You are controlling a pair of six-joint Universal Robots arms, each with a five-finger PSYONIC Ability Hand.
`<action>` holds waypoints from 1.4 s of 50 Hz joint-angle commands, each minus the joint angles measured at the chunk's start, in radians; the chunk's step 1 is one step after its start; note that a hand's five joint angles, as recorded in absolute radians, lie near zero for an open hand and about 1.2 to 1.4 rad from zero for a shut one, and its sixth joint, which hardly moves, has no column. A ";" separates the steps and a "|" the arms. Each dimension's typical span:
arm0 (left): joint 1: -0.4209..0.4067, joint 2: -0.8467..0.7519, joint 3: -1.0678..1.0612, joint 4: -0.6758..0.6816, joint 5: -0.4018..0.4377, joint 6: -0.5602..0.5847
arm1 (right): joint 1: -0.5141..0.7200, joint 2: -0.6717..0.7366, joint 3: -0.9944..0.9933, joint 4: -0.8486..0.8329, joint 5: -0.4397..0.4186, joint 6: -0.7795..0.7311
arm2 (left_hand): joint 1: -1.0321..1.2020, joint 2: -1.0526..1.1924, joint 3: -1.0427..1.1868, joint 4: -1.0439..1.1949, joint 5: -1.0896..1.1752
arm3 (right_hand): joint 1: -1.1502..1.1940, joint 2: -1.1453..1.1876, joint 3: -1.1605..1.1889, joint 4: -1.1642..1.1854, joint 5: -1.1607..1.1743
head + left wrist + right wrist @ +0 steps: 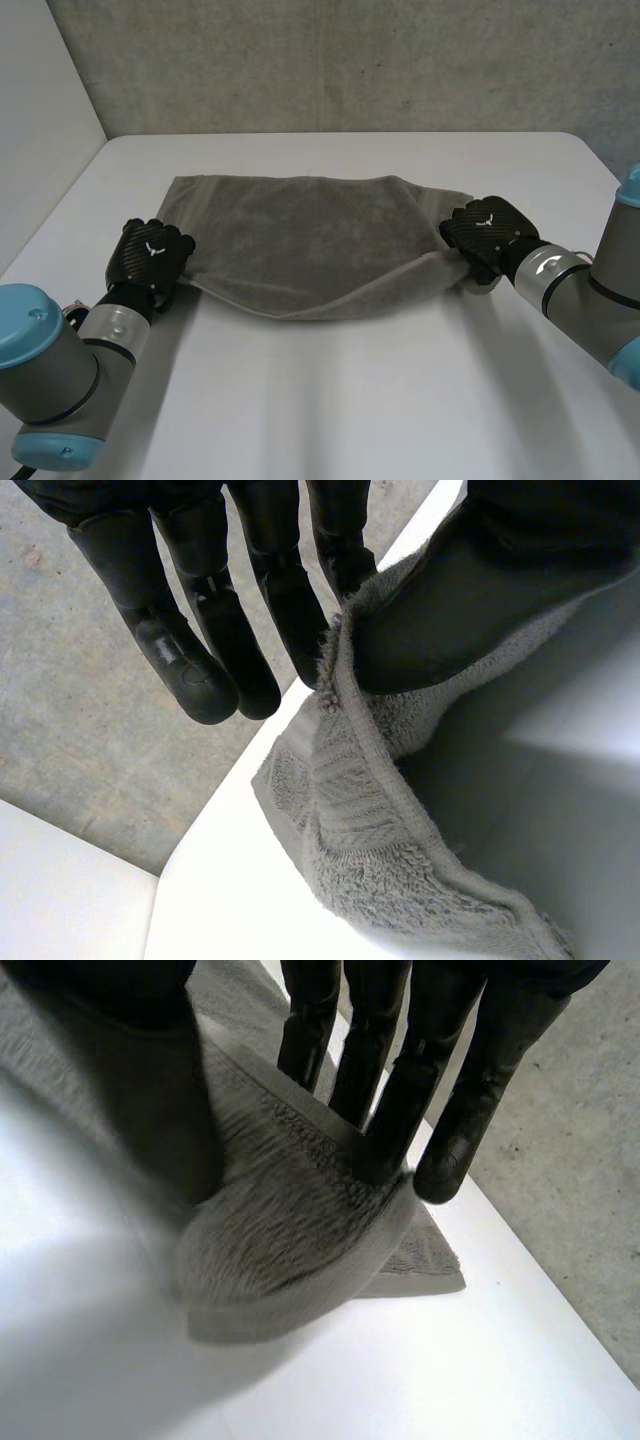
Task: Fold the towel.
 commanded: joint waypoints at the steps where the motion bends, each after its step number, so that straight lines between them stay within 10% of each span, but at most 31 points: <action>1: 0.002 0.001 -0.003 0.000 -0.001 0.000 | 0.001 0.007 -0.004 0.015 -0.006 0.001 | -0.056 -0.114 -0.152 -0.112 -0.282 | -0.089 -0.080 -0.096 -0.099 -0.090; 7: 0.002 0.001 -0.003 0.000 0.000 0.000 | 0.002 0.013 -0.007 0.018 -0.004 -0.001 | -0.056 -0.114 -0.152 -0.112 -0.282 | -0.479 -0.470 -0.486 -0.489 -0.480; 30: 0.002 0.001 -0.011 0.000 0.005 0.000 | -0.002 0.052 -0.088 0.128 -0.006 0.001 | -0.056 -0.114 -0.152 -0.112 -0.282 | -0.406 -0.397 -0.413 -0.416 -0.407; 42: 0.002 0.001 -0.009 0.000 0.002 0.000 | -0.008 0.125 -0.214 0.308 0.005 0.073 | -0.056 -0.114 -0.152 -0.112 -0.282 | 0.567 0.576 0.560 0.557 0.566; 70: 0.058 -0.013 -0.004 0.044 -0.005 0.014 | -0.130 0.112 -0.152 0.119 -0.003 0.239 | -0.056 -0.114 -0.152 -0.112 -0.282 | 0.568 0.577 0.561 0.557 0.566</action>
